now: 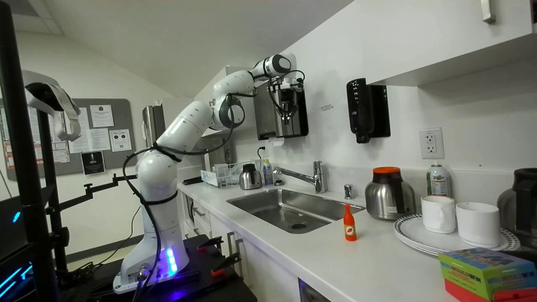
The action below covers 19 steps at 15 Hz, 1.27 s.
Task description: Open then close the tap
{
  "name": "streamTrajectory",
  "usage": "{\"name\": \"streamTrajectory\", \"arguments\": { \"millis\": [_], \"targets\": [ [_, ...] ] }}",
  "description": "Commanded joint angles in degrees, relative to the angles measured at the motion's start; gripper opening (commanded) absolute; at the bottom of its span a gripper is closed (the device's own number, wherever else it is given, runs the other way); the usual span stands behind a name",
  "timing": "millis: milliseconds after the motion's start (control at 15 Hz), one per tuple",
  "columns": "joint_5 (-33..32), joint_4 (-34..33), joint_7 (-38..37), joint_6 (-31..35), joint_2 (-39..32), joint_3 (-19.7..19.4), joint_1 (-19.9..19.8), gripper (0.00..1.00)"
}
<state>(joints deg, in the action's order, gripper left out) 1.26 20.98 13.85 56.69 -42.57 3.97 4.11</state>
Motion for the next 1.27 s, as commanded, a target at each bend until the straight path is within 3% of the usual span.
{"name": "streamTrajectory", "arguments": {
  "millis": [0,133,1200],
  "targets": [
    [0.09,0.71,0.04,0.18,0.05,-0.08,0.07,0.17],
    [0.04,-1.61,0.13,-0.8,-2.31,-0.09,0.13,0.28],
    [0.04,-1.42,0.14,-0.68,-2.7,-0.09,0.11,0.28]
  ]
}}
